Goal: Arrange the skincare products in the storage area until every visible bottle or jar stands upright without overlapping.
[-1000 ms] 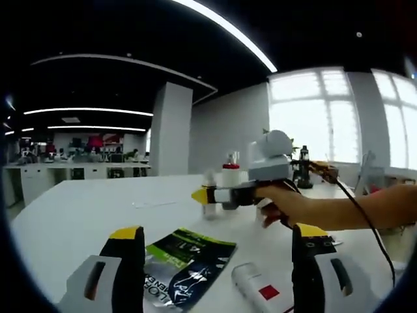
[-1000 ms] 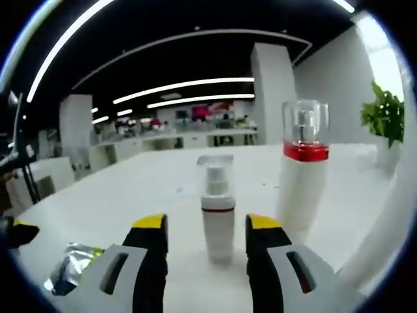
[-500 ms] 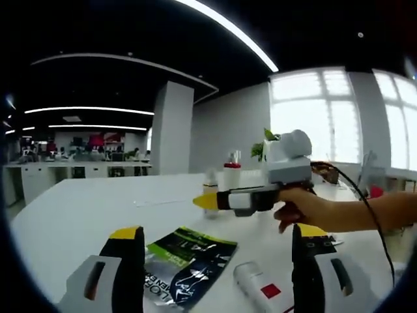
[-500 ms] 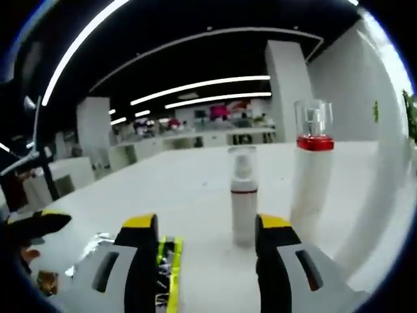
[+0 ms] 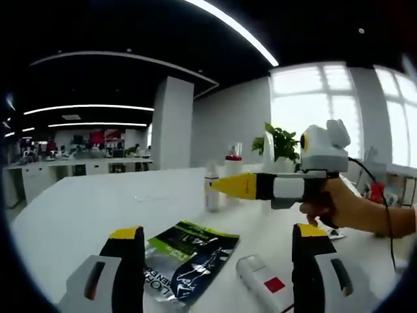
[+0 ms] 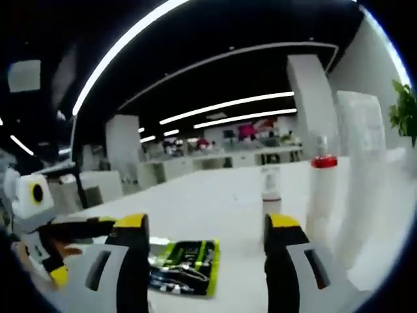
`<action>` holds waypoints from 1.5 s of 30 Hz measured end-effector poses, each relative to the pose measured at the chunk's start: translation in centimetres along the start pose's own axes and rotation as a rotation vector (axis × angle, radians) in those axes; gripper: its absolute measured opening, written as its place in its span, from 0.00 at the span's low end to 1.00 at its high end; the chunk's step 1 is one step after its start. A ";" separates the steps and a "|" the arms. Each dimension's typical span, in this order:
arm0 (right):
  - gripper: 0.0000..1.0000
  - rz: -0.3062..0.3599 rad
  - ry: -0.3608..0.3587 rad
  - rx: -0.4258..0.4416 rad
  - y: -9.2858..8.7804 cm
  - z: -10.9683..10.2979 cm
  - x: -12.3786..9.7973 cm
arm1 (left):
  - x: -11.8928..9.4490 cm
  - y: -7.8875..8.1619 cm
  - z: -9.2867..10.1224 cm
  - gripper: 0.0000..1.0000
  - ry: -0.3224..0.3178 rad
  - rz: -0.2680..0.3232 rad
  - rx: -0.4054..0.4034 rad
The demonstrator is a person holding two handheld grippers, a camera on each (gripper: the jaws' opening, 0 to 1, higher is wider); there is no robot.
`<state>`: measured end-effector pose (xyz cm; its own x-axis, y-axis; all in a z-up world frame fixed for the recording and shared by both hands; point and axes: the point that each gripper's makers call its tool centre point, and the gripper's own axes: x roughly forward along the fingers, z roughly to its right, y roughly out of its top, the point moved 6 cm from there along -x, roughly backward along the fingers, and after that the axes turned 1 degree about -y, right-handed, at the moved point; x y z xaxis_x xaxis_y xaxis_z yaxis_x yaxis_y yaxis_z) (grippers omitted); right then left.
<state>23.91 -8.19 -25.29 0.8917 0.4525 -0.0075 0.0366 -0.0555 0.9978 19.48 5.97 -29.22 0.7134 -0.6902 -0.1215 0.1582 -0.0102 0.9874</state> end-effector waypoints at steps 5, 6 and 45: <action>0.82 0.009 0.009 -0.025 0.1 0.4 -0.5 | -0.2 -0.3 0.3 0.97 -0.009 -0.015 -0.001; 0.85 0.004 0.010 -0.026 0.0 0.9 -0.6 | -0.2 -0.4 0.4 0.97 -0.007 -0.019 0.008; 1.00 0.004 0.169 -0.063 1.6 1.2 -2.3 | -4.7 -2.8 2.1 0.80 -0.023 -0.298 -0.038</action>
<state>22.48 -10.33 -23.76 0.8032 0.5956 0.0024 0.0004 -0.0045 1.0000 14.27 7.69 -31.23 0.6159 -0.6774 -0.4022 0.3837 -0.1880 0.9041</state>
